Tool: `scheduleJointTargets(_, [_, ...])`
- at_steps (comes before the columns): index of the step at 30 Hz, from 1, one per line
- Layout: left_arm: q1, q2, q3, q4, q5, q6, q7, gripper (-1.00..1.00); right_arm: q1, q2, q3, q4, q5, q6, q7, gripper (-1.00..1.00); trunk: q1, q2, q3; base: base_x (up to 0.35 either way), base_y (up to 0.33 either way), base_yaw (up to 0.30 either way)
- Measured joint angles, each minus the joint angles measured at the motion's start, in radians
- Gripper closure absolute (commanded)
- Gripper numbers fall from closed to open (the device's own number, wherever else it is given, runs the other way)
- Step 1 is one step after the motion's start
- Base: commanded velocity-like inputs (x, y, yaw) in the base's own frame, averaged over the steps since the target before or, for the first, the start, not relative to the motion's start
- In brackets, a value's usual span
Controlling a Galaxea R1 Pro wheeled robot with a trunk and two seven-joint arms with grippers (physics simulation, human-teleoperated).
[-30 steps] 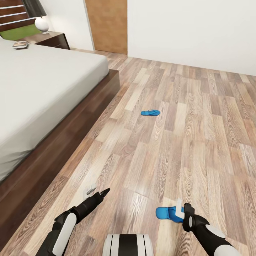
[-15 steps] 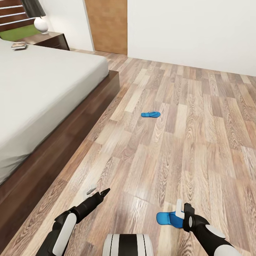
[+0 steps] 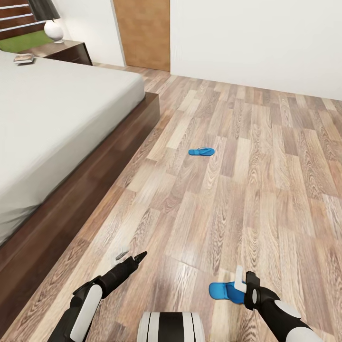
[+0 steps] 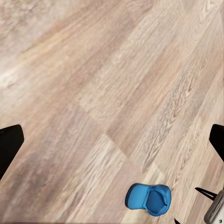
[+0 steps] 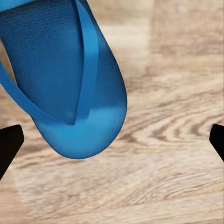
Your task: In the bedroom, move the book from the bed onto either nightstand, and place the two sandals side by side next to the bed.
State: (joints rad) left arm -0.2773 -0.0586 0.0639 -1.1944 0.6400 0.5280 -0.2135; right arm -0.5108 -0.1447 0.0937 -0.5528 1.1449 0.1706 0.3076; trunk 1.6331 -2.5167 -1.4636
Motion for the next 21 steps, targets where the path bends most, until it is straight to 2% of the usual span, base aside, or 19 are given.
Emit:
scheduleJointTargets(15, [0.0,0.0,0.0,0.0,0.0,0.0,0.0,-1.0,0.0,0.0,-0.001,-0.003,0.0,0.0,0.0,-1.0,0.007,-0.004,-0.058,0.0,0.0,0.0])
scheduleJointTargets(21, [0.0,0.0,0.0,0.0,0.001,0.0,0.0,-1.0,0.0,-0.001,-0.001,-0.003,0.0,0.001,0.0,-1.0,0.007,-0.004,-0.058,0.0,0.0,0.0])
